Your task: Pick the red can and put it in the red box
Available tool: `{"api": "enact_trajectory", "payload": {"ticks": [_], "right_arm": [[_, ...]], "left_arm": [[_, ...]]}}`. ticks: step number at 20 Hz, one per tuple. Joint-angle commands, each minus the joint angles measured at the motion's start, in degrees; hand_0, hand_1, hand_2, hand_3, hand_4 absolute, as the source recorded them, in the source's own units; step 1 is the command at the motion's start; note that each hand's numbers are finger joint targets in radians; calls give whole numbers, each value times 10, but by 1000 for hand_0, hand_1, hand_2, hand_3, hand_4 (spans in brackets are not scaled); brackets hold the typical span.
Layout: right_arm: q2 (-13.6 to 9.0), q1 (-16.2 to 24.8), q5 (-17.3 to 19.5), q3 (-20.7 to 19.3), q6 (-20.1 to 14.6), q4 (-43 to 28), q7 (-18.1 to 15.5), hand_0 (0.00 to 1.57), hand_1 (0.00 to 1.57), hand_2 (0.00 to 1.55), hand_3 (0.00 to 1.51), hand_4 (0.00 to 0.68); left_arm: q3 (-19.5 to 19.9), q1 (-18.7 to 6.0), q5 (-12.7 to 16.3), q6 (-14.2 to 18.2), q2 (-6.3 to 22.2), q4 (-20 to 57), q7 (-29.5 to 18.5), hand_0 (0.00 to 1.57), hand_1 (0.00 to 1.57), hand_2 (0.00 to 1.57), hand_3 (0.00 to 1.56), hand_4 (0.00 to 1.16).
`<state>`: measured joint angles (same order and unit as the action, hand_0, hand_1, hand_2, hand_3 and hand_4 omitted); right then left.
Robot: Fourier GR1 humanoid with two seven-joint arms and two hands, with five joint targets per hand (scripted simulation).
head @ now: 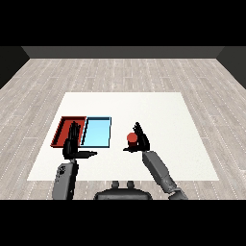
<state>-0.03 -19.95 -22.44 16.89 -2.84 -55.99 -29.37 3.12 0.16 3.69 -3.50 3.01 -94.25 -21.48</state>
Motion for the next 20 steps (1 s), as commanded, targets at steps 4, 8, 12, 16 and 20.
{"api": "enact_trajectory", "payload": {"ticks": [4, 8, 12, 16, 20], "right_arm": [[0, -20, 18, -6, -23, 54, -1, 0, 0, 0, 0, 0], [0, -46, -12, -26, -58, 74, 18, 0, 0, 0, 0, 0], [0, -16, 43, 8, -145, 9, 85, 1571, 1571, 1509, 1457, 584], [0, -14, 46, 38, -171, 31, 76, 1571, 1571, 1489, 1437, 566], [-30, -15, 62, -12, -125, 10, 116, 1571, 1571, 1484, 1429, 575]], "left_arm": [[-12, 3, -21, 14, -16, 23, -27, 0, 0, 0, 0, 0], [-4, 24, 7, -14, -4, -8, -21, 0, 0, 0, 0, 0], [2, -31, -16, 18, 0, 9, 12, 0, 0, 0, 0, 0], [-11, 10, -19, 12, -15, 16, -33, 0, 0, 0, 0, 0], [14, 16, 6, -10, 9, 7, -25, 0, 0, 0, 0, 0]]}}
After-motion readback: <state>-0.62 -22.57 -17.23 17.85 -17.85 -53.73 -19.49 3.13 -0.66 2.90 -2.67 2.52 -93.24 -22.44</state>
